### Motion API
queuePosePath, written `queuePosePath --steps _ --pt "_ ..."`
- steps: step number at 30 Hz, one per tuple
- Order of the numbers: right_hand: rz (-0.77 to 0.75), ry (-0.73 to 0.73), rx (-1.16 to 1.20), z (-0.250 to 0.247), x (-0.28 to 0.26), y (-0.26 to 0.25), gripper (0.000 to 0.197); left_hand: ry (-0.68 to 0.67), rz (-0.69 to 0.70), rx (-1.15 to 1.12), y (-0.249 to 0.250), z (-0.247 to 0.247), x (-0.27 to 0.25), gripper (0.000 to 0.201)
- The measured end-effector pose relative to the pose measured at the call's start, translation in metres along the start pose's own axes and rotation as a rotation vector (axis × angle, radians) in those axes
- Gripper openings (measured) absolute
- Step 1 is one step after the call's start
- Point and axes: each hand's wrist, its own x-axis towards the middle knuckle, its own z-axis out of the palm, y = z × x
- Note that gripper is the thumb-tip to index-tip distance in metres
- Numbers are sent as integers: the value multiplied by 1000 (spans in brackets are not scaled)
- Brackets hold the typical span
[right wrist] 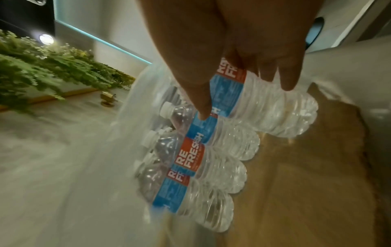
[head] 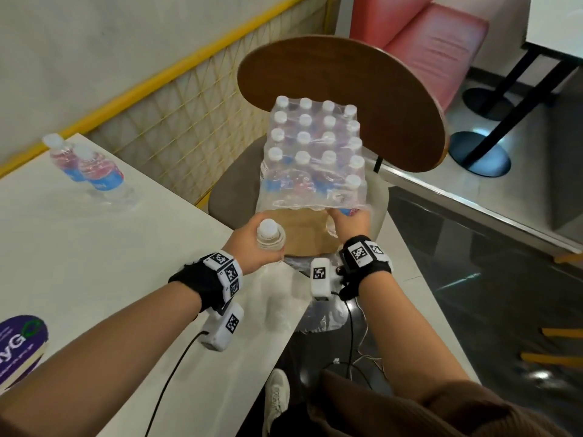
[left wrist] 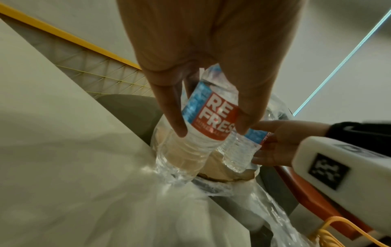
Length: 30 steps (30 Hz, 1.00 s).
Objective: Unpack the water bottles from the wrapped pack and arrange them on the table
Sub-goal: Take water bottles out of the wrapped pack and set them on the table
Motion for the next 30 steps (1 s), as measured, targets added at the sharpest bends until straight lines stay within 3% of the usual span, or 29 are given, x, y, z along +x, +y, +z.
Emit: queuePosePath --steps 6,9,12,13,17,20,23,30 --pt "43 -21 -159 6 7 -3 60 -1 -60 43 -5 -27 -20 55" --pt "25 -150 -152 8 -21 1 62 -20 -104 118 -8 -54 -34 47" --pt "-118 -444 -137 19 -74 -6 36 -98 -177 241 -13 -87 -51 46" --pt "-167 -582 -166 25 -95 -9 36 -129 -209 295 -16 -99 -59 47" --pt "-309 -1048 -449 53 -161 -8 63 -199 -285 478 -33 -134 -97 51" --pt "-423 -1304 -690 82 -216 1 75 -251 -331 597 -44 -152 -126 53" --pt "-508 -1455 -813 105 -269 10 77 -339 -398 630 -49 -170 -151 56" --pt "-586 -1616 -884 141 -357 20 77 -532 -447 734 -65 -195 -209 57"
